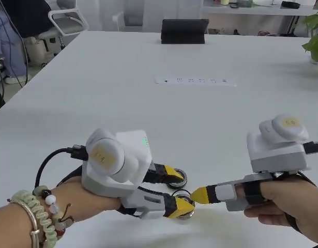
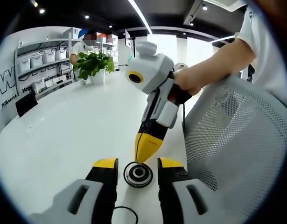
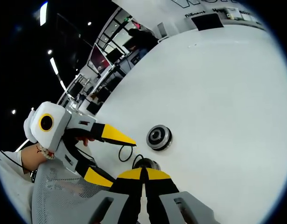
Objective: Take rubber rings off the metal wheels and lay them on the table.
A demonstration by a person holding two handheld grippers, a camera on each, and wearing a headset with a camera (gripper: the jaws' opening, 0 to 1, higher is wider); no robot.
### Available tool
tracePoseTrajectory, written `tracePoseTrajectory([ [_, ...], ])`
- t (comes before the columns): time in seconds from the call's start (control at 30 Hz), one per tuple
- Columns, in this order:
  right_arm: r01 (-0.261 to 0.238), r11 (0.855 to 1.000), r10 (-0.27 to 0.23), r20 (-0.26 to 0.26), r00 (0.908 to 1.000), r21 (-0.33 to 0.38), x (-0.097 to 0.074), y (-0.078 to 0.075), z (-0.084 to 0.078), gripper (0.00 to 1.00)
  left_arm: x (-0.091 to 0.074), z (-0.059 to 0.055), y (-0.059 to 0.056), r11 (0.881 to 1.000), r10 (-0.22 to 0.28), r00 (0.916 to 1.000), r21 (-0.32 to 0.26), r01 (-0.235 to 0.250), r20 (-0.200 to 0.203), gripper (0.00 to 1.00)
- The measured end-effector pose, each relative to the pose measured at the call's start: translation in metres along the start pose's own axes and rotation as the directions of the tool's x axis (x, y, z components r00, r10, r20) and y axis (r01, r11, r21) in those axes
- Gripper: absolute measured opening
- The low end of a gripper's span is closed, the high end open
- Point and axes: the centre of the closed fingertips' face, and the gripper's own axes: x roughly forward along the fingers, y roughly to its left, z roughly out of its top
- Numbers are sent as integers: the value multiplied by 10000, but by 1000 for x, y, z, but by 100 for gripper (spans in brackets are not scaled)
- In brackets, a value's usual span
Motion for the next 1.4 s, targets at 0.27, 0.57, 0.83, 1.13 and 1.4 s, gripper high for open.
tracePoseTrajectory([
  [0.27, -118, 9998, 122, 205, 9997, -159, -1, 4, 5, 0, -13, 19, 7, 9992, 182, 9984, -360, -163, 538, 42],
  [0.57, -89, 9997, 100, 464, 9989, -227, -5, 9, 10, 0, -37, 27, 9, 10000, 5, 9996, -1, -5, 291, 53],
  [0.83, -70, 9985, 108, 701, 9975, -540, -9, 13, 16, 0, -75, 25, 7, 9995, 302, 9993, 82, -304, 219, 65],
  [1.13, -218, 9980, 267, 857, 9960, -586, -11, 17, 20, 0, -110, 14, 9, 9933, 1158, 9933, -26, -1158, 32, 75],
  [1.4, -347, 9982, 400, 1123, 9929, -481, -16, 21, 25, 0, -123, -2, 1, 9799, 1875, 9822, -713, -1865, 80, 83],
])
